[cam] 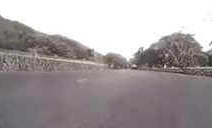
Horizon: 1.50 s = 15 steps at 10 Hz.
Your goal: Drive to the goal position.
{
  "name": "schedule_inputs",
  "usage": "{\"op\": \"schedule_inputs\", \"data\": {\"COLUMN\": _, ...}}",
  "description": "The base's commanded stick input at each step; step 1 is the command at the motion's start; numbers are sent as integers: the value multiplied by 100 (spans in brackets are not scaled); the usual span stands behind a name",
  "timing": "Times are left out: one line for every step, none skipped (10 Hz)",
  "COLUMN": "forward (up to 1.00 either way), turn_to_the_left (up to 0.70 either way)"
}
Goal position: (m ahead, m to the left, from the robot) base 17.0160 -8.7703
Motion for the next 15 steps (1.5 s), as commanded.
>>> {"op": "schedule_inputs", "data": {"forward": 100, "turn_to_the_left": 0}}
{"op": "schedule_inputs", "data": {"forward": 100, "turn_to_the_left": 0}}
{"op": "schedule_inputs", "data": {"forward": 100, "turn_to_the_left": 0}}
{"op": "schedule_inputs", "data": {"forward": 100, "turn_to_the_left": 0}}
{"op": "schedule_inputs", "data": {"forward": 100, "turn_to_the_left": 0}}
{"op": "schedule_inputs", "data": {"forward": 100, "turn_to_the_left": 0}}
{"op": "schedule_inputs", "data": {"forward": 100, "turn_to_the_left": 0}}
{"op": "schedule_inputs", "data": {"forward": 100, "turn_to_the_left": 0}}
{"op": "schedule_inputs", "data": {"forward": 100, "turn_to_the_left": 0}}
{"op": "schedule_inputs", "data": {"forward": 100, "turn_to_the_left": 0}}
{"op": "schedule_inputs", "data": {"forward": 100, "turn_to_the_left": 0}}
{"op": "schedule_inputs", "data": {"forward": 100, "turn_to_the_left": 0}}
{"op": "schedule_inputs", "data": {"forward": 100, "turn_to_the_left": 0}}
{"op": "schedule_inputs", "data": {"forward": 100, "turn_to_the_left": 0}}
{"op": "schedule_inputs", "data": {"forward": 100, "turn_to_the_left": 0}}
